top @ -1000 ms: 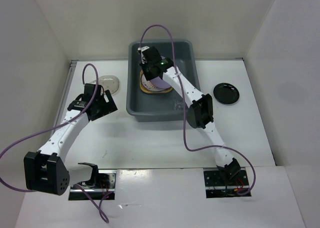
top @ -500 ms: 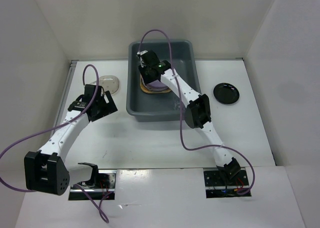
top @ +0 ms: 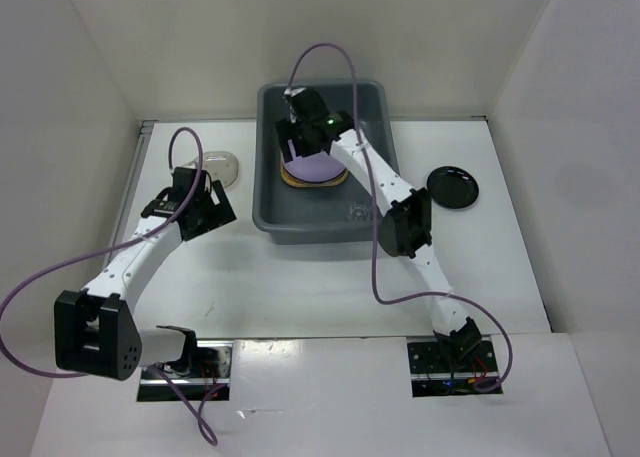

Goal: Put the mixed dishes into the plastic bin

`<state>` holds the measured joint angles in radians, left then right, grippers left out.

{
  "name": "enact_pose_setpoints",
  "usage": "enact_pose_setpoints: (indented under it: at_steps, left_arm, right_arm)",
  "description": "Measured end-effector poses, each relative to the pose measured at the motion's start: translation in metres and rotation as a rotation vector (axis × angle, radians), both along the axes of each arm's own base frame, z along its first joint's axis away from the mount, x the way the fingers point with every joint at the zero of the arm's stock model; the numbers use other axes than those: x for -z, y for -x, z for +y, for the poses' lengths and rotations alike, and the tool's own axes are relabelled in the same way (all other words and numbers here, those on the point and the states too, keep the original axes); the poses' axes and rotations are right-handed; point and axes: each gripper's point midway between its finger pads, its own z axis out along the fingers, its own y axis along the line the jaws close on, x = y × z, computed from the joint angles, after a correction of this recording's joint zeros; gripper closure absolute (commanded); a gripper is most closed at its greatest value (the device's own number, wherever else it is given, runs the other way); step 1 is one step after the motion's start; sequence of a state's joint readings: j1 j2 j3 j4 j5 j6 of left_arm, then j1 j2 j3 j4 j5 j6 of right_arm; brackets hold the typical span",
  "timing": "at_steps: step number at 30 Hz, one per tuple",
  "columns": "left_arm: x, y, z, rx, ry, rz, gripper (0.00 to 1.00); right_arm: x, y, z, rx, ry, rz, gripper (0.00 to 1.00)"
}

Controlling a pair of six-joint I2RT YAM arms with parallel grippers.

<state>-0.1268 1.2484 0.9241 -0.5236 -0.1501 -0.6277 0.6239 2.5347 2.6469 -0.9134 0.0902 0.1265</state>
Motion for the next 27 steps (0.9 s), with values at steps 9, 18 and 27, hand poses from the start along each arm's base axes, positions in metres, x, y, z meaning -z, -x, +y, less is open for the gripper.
enact_pose_setpoints:
  at_steps: [9,18,27]
  left_arm:
    - [0.013,-0.014,-0.006,0.013,0.017,0.011,0.08]
    - [0.012,-0.019,-0.01,0.025,0.035,-0.011,0.08]
    - [0.013,-0.021,-0.01,0.03,0.034,-0.009,0.08]
  right_arm:
    - [-0.137,-0.037,-0.193,0.421,-0.134,-0.147,0.15]
    - [-0.059,-0.033,-0.374,0.82,-0.028,0.021,0.28]
    - [0.002,-0.037,-0.406,0.922,0.045,0.118,0.47]
